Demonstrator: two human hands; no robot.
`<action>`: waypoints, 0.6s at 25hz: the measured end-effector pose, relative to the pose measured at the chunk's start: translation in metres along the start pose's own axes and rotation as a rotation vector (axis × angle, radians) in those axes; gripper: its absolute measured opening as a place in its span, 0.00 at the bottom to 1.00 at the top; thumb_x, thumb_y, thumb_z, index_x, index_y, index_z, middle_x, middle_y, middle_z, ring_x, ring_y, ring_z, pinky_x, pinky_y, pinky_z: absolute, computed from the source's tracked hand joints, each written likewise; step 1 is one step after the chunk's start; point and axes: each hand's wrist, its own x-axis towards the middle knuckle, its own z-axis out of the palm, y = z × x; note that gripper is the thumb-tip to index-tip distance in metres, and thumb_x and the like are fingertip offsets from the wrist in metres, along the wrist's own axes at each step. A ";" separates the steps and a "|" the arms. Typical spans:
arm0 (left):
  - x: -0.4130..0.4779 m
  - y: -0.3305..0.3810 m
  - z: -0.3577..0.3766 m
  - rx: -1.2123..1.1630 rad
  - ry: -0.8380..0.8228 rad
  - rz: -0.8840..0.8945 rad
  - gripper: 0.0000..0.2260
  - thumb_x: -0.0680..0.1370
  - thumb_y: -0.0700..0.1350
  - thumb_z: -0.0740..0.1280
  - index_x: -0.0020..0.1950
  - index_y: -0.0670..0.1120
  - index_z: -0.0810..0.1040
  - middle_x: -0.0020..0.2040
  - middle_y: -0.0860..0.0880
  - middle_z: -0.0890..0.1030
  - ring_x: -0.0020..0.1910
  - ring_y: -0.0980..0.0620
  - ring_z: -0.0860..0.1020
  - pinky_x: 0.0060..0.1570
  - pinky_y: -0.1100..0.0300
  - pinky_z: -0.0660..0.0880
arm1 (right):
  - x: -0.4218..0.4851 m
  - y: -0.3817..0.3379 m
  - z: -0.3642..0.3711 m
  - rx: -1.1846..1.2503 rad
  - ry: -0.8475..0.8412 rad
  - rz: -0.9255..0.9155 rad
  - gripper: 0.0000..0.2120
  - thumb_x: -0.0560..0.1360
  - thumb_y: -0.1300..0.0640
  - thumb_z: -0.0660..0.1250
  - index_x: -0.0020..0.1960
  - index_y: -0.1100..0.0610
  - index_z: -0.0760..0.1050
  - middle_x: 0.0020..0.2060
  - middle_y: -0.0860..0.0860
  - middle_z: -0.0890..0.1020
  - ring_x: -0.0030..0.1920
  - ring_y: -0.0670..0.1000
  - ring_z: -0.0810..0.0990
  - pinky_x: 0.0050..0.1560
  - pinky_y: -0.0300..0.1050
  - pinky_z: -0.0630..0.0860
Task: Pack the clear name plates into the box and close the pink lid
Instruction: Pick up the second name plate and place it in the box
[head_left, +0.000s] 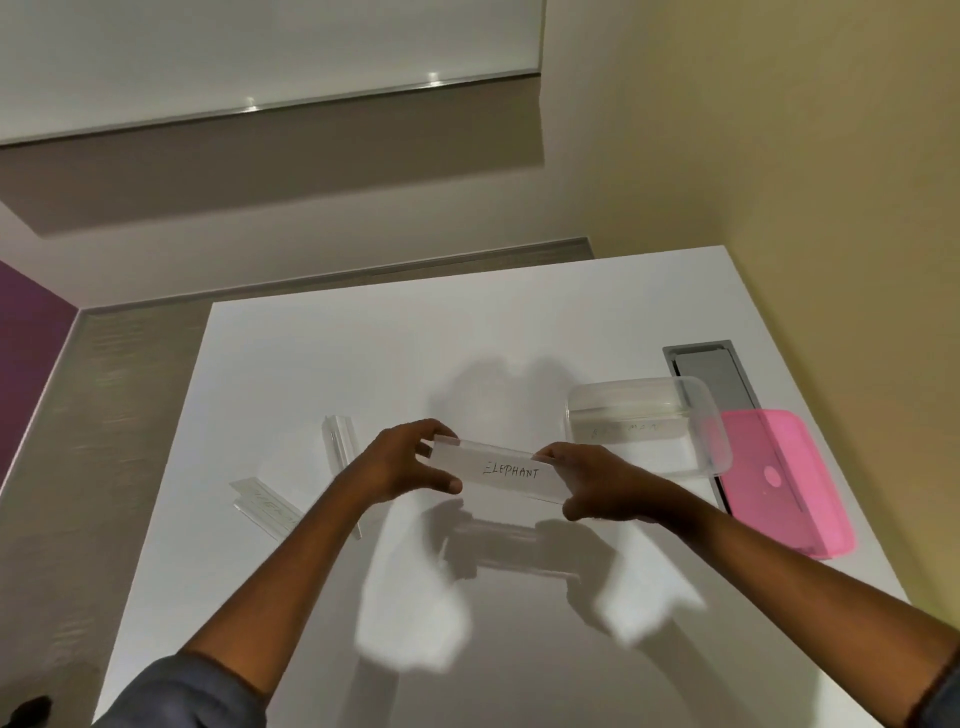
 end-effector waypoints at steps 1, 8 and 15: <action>0.000 0.010 0.001 0.105 -0.027 0.018 0.28 0.63 0.56 0.87 0.61 0.63 0.82 0.55 0.61 0.84 0.56 0.57 0.83 0.52 0.59 0.82 | -0.005 0.004 -0.005 -0.009 0.004 -0.001 0.33 0.64 0.64 0.73 0.68 0.48 0.75 0.54 0.43 0.81 0.48 0.44 0.79 0.42 0.36 0.75; 0.005 0.078 0.032 0.567 -0.081 0.243 0.28 0.67 0.56 0.83 0.66 0.58 0.84 0.56 0.56 0.84 0.54 0.51 0.81 0.51 0.54 0.81 | -0.031 0.038 -0.039 -0.130 0.079 -0.038 0.36 0.63 0.67 0.74 0.69 0.46 0.78 0.56 0.41 0.83 0.51 0.43 0.80 0.44 0.31 0.74; 0.028 0.127 0.077 0.595 0.122 0.374 0.26 0.68 0.51 0.82 0.66 0.58 0.85 0.55 0.55 0.85 0.56 0.50 0.82 0.46 0.58 0.71 | -0.049 0.079 -0.085 -0.195 0.198 -0.035 0.31 0.67 0.63 0.81 0.68 0.50 0.80 0.61 0.48 0.86 0.57 0.49 0.84 0.57 0.49 0.82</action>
